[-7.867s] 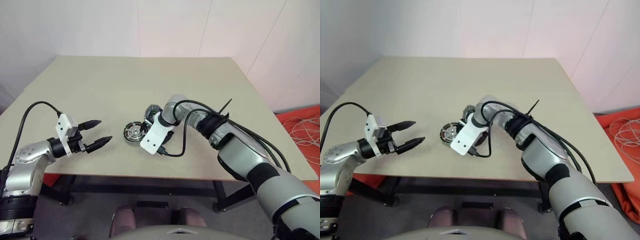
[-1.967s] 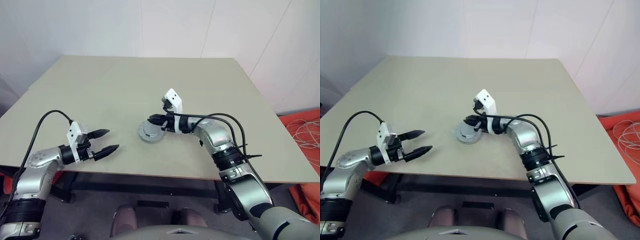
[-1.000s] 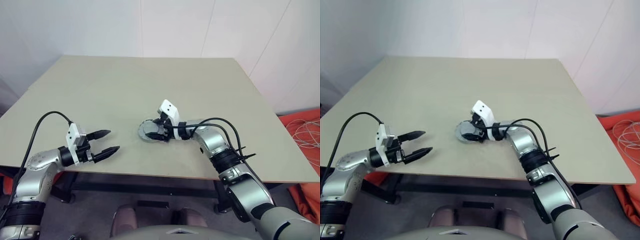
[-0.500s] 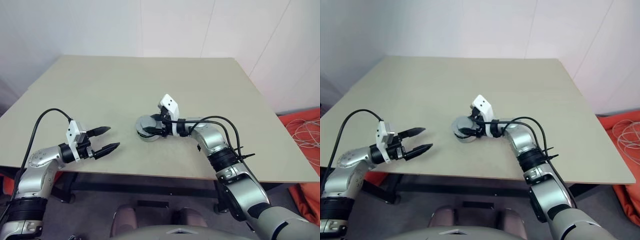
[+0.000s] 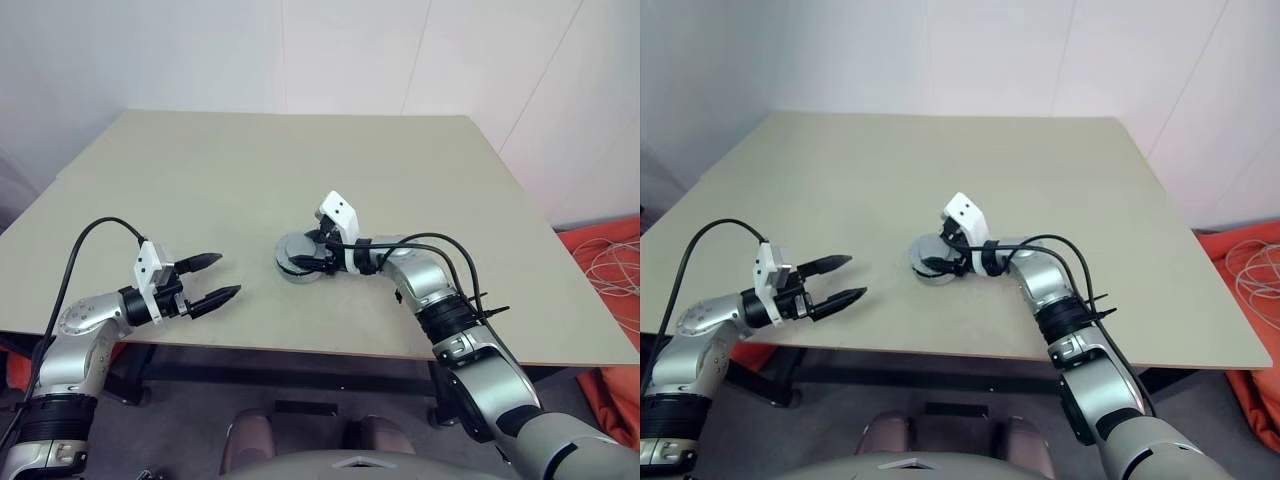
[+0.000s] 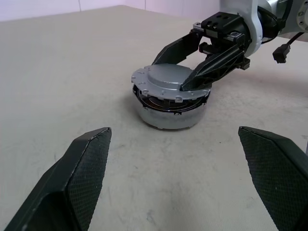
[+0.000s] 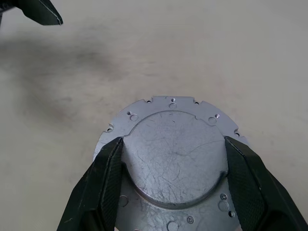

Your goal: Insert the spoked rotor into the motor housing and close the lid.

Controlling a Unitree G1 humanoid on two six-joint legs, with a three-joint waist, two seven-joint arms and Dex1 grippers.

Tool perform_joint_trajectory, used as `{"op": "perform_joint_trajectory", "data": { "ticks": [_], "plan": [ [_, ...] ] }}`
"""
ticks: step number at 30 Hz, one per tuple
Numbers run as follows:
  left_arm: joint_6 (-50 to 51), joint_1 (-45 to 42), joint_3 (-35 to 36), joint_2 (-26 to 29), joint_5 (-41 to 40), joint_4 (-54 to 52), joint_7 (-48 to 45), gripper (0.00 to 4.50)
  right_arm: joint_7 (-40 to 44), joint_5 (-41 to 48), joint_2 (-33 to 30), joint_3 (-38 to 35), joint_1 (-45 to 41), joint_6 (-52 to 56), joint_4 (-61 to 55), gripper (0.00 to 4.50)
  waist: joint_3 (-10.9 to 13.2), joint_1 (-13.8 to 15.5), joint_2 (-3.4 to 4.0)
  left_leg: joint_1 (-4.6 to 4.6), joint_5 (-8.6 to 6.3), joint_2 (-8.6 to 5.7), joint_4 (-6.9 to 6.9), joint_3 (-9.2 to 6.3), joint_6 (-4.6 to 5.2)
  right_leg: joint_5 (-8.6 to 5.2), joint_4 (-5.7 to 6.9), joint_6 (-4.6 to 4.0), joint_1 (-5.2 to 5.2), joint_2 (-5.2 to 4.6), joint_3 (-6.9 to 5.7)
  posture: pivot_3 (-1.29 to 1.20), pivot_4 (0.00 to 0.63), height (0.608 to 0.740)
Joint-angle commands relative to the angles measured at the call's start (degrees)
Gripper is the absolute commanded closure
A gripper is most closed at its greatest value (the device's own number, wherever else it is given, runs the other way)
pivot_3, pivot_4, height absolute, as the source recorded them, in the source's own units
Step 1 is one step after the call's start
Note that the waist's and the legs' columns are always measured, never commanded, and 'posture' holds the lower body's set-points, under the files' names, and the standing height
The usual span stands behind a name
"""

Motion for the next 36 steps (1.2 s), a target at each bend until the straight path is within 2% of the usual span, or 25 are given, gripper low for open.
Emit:
{"op": "perform_joint_trajectory", "data": {
  "ticks": [1, 17, 26, 36],
  "plan": [
    [-0.69, -0.98, 0.71, 0.25, -0.23, -0.92, 0.19, 0.00, -0.03, -0.08, -0.22, -0.14, -0.85, -0.75, -0.65, 1.39, 0.00, 0.00, 0.00, 0.00, 0.00, 0.00, 0.00, 0.00, 0.00, 0.00, 0.00, 0.00, 0.00, 0.00, 0.00, 0.00, 0.000, 0.740],
    [0.18, -1.10, 0.63, 0.68, 0.09, -0.71, 0.79, 0.00, -0.71, -2.30, 0.19, 1.66, -0.34, 0.28, 1.76, 1.39, 0.00, -0.02, 0.00, 0.12, 0.00, 0.00, 0.00, 0.00, 0.00, -0.01, 0.00, 0.01, 0.12, 0.00, 0.00, 0.00, 0.000, 0.740],
    [1.36, -1.23, -0.05, 1.26, 1.34, -1.11, 2.01, 0.00, -0.69, -4.19, -0.74, 3.18, -0.07, 0.61, 3.90, 1.39, -0.01, -0.04, -0.01, 0.67, 0.00, -0.01, -0.02, -0.01, 0.00, -0.04, -0.04, 0.04, 0.62, -0.01, 0.00, 0.00, 0.000, 0.740],
    [4.74, -3.38, -0.59, 1.55, 2.61, -1.49, 4.57, 0.00, -1.88, -3.55, 0.39, 3.31, -1.08, 4.55, 4.64, 1.39, -0.12, -0.09, -0.14, 0.76, -0.01, -0.01, -0.02, -0.05, 0.00, -0.04, -0.09, 0.05, 0.71, -0.04, 0.01, 0.00, 0.000, 0.740]
  ]
}}
